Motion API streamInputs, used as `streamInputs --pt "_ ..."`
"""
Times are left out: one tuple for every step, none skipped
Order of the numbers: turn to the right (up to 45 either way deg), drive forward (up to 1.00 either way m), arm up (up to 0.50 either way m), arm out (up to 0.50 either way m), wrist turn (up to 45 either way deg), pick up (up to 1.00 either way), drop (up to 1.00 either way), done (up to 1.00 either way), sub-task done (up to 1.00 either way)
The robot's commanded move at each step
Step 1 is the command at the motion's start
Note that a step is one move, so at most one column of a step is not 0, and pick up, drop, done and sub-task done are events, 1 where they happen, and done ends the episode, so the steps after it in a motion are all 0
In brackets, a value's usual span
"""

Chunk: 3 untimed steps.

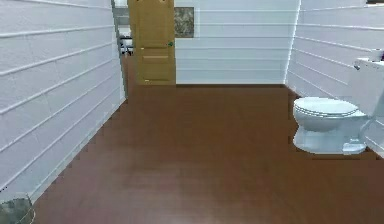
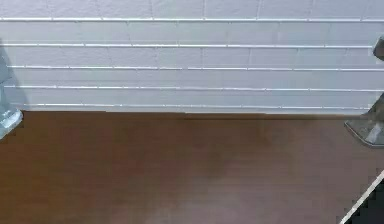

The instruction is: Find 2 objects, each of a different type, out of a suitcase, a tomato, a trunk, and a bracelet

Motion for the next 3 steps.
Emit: streamInputs --pt "45.0 0.00 0.00 0.00 0.0 0.00 0.00 0.00 0.00" --pt "24.0 0.00 0.00 0.00 0.0 0.00 0.00 0.00 0.00" --pt "0.0 0.65 0.00 0.00 0.0 0.00 0.00 0.00 0.00"
